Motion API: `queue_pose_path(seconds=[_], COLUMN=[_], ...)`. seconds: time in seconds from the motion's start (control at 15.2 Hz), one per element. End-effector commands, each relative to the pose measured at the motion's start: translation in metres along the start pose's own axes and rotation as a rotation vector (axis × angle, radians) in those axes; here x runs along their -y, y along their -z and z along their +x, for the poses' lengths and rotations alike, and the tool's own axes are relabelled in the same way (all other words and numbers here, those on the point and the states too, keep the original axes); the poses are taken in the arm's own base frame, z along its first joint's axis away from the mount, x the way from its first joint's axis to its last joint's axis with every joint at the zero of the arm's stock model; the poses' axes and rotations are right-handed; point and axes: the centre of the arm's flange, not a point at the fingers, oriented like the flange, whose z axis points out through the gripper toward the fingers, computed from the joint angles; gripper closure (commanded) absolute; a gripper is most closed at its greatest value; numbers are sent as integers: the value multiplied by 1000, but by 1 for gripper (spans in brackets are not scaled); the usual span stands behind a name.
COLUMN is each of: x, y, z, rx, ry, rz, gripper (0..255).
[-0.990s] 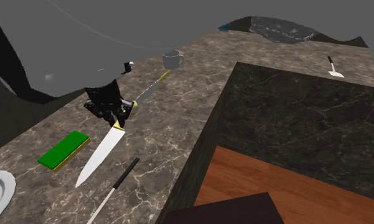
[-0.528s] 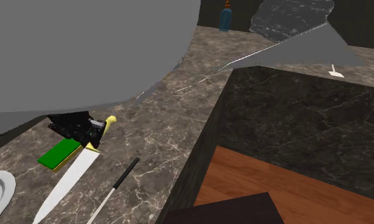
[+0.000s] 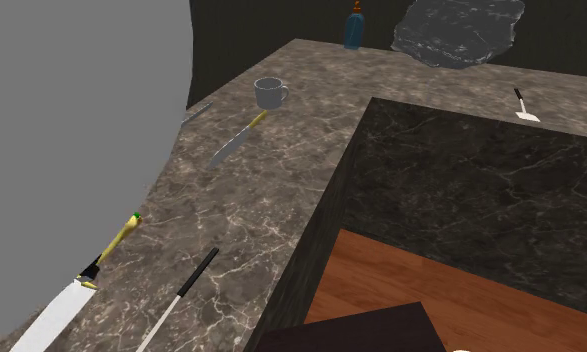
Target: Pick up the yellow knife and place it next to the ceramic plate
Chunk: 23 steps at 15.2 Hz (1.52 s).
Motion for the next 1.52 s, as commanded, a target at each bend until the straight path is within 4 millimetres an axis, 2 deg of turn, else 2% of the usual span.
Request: queue_pose_path(seconds=[0.0, 1.45], x=[12, 153], y=[-1, 12], z=[-23, -276], rx=[0, 0], ry=[-2, -2], rz=[0, 0], gripper=[255, 255])
